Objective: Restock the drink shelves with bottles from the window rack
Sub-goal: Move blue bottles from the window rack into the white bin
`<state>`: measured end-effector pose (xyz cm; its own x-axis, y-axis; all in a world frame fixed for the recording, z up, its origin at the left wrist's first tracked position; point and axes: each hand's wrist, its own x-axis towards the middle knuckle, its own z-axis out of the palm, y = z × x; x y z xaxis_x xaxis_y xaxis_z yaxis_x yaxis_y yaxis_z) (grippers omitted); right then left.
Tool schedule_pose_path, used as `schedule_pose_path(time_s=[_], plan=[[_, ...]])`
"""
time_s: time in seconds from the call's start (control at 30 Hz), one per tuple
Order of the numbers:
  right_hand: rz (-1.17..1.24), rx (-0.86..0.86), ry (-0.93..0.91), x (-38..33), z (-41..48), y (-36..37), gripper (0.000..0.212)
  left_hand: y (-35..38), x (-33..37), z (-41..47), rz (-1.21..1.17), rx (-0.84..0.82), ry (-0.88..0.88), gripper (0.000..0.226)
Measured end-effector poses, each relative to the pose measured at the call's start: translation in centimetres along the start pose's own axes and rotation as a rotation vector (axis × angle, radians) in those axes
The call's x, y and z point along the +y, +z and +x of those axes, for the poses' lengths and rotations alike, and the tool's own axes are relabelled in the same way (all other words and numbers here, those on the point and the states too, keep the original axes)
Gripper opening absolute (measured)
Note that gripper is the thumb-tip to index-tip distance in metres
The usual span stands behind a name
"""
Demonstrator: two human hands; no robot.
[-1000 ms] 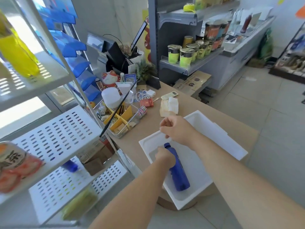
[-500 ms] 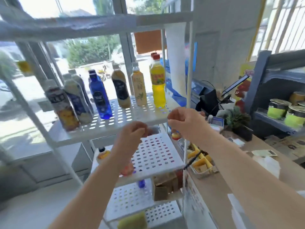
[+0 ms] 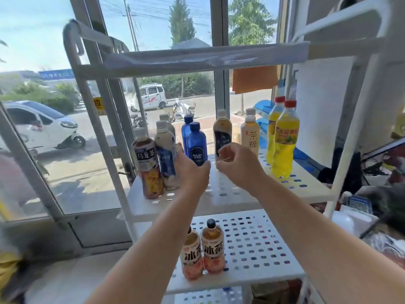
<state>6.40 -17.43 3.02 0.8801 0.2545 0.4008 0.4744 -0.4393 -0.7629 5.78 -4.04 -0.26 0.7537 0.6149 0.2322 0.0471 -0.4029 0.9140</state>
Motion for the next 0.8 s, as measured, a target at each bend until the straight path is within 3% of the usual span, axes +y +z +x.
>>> schedule_pose_path(time_s=[0.13, 0.3, 0.47, 0.63, 0.8], plan=[[-0.055, 0.086, -0.006, -1.3, 4.1, 1.7, 0.024, 0.4, -0.3, 2.1, -0.016, -0.057, -0.006, 0.084], [-0.027, 0.157, -0.1, -5.2, 9.6, 1.9, 0.02, 0.7, -1.7, 3.5, -0.035, -0.072, 0.039, 0.058], [-0.228, -0.043, -0.156, -8.7, 15.5, 3.9, 0.031, 0.7, -2.9, 3.9, -0.035, -0.044, 0.153, 0.042], [-0.433, -0.264, -0.058, -9.1, 19.3, 5.9, 0.041, 0.3, -3.2, 2.7, -0.087, -0.078, 0.182, 0.04], [-0.351, -0.302, 0.018, -6.4, 20.1, 7.1, 0.05, -0.8, -2.8, 1.7, -0.161, -0.148, 0.129, 0.04]])
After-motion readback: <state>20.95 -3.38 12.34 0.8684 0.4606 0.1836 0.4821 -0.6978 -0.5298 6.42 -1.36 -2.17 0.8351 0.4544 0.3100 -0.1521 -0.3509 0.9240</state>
